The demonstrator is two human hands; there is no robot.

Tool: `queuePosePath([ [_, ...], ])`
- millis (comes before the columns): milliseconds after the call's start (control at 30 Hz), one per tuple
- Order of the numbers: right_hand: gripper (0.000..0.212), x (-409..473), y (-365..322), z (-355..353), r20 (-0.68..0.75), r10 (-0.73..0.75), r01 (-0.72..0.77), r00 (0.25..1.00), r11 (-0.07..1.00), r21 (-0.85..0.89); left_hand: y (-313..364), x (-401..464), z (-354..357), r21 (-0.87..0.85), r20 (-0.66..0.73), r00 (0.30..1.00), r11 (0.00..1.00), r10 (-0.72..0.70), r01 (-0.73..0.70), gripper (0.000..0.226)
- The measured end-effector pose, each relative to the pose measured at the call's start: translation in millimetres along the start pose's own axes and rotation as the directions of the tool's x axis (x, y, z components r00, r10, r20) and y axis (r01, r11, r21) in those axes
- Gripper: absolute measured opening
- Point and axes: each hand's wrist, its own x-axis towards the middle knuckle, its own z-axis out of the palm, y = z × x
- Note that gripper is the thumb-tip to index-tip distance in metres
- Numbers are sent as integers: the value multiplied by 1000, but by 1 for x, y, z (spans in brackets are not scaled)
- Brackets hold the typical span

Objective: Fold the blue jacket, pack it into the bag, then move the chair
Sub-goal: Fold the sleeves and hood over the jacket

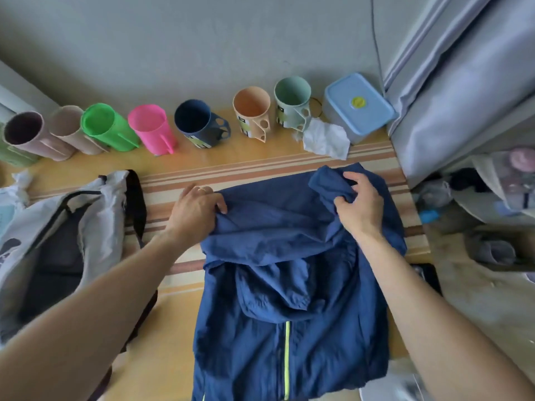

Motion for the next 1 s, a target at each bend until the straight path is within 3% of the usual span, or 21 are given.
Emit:
queuePosePath([
  [33, 41, 5, 4, -7, -18, 149, -138, 989, 948, 287, -11, -2, -5, -25, -5, 999, 999, -47, 47, 39],
  [67, 35, 9, 10, -15, 11, 291, -251, 957, 804, 539, -22, -7, -9, -55, -6, 996, 994, -93, 92, 40],
  [100, 32, 12, 17, -22, 80, 406, -345, 911, 639, 688, -30, -12, -12, -82, -4, 991, 988, -132, 131, 41],
  [167, 29, 8, 34, -32, 228, 528, -488, 818, 426, 762, -36, -23, -15, -94, -43, 980, 977, -195, 190, 40],
  [267, 37, -2, 56, -47, 259, 597, -533, 759, 341, 775, -17, -37, -14, -51, -211, 958, 980, -196, 190, 41],
  [367, 18, 2, 62, -60, 168, 565, -468, 808, 443, 765, 18, -47, -5, -81, -272, 959, 991, 85, -110, 30],
  [467, 47, 9, 60, -59, 44, 440, -395, 897, 752, 529, 34, -52, 18, 10, -20, 968, 968, 251, -251, 48],
  [533, 30, 16, 62, -52, 9, 397, -375, 918, 858, 351, 32, -54, 26, 54, 24, 960, 958, 279, -280, 33],
  [600, 13, 25, 69, -51, -50, 382, -343, 923, 875, 342, 24, -58, 25, 71, -23, 962, 960, 273, -271, 23],
  [667, 19, 32, 75, -54, -107, 359, -304, 927, 888, 346, 15, -64, 19, 88, -59, 974, 973, 218, -213, 29],
  [733, 26, 28, 76, -56, -167, 284, -264, 944, 955, 133, 15, -72, 12, 105, -54, 992, 989, 113, -107, 40],
  [767, 29, 21, 74, -54, -214, 186, -200, 959, 979, -42, 20, -76, 9, 98, -37, 996, 992, 79, -75, 49],
  [833, 36, -4, 68, -43, -278, -184, 108, 943, 957, -268, 31, -83, 12, 69, -41, 994, 992, 104, -101, 57],
  [900, 40, -31, 61, -28, -132, -432, 364, 892, 861, -356, 35, -89, 27, 109, -1, 988, 982, 154, -153, 60],
  [933, 44, -41, 66, -18, 18, -456, 420, 890, 804, -421, 34, -92, 36, 160, 57, 990, 977, 130, -137, 60],
  [1000, 60, -57, 85, 1, 284, -337, 441, 898, 697, -566, 27, -99, 49, 252, 181, 983, 968, -31, -16, 62],
])
